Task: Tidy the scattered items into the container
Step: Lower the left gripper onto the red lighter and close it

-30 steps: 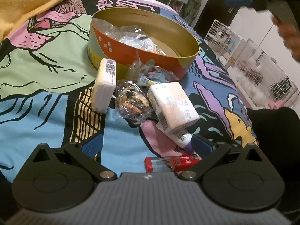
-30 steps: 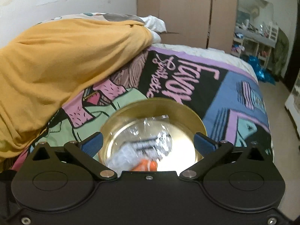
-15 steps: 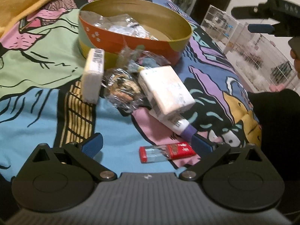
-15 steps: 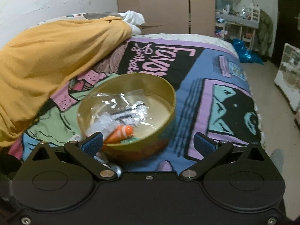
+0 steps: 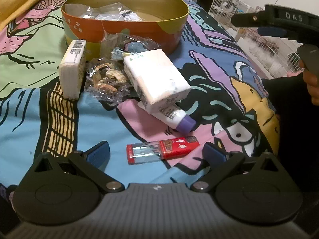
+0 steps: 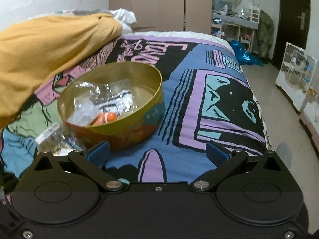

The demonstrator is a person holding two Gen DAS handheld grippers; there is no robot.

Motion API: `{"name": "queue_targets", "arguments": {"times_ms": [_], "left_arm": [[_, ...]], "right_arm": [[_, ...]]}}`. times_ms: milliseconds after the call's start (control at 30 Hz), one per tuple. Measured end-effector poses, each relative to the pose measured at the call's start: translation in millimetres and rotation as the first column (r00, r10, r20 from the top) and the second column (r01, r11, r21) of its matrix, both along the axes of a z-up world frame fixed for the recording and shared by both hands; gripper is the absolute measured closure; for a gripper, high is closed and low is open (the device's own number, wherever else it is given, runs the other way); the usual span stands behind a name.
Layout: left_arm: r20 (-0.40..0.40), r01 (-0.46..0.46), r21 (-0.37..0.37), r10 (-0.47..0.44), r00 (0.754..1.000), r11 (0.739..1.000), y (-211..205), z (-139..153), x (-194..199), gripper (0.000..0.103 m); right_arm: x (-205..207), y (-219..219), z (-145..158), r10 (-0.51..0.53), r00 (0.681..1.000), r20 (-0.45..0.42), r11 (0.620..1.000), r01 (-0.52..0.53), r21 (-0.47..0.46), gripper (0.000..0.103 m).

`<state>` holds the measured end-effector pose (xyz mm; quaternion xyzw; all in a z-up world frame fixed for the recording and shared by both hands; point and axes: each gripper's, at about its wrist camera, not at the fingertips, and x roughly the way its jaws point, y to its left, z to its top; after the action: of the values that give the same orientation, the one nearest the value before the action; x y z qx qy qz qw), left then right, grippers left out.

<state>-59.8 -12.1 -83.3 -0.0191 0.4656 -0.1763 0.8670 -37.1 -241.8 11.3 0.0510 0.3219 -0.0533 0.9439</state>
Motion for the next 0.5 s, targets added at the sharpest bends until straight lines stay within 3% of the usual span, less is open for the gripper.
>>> {"name": "queue_targets", "arguments": {"times_ms": [233, 367, 500], "left_arm": [[-0.021, -0.061, -0.041, 0.061, 0.998, 0.997, -1.1, 0.3, 13.2, 0.0], [-0.043, -0.07, 0.018, 0.07, 0.997, 0.997, -7.9, -7.3, 19.6, 0.0], [-0.027, -0.003, 0.072, 0.005, 1.0, 0.997, -19.5, -9.3, 11.8, 0.0]], "right_arm": [[2.5, -6.4, -10.1, -0.032, 0.999, 0.011, 0.995, 0.031, 0.09, 0.0], [4.5, -6.0, -13.6, -0.033, 0.999, 0.016, 0.993, 0.031, 0.111, 0.0], [6.4, -3.3, -15.9, -0.03, 0.999, 0.01, 0.993, 0.029, 0.114, 0.0]]}}
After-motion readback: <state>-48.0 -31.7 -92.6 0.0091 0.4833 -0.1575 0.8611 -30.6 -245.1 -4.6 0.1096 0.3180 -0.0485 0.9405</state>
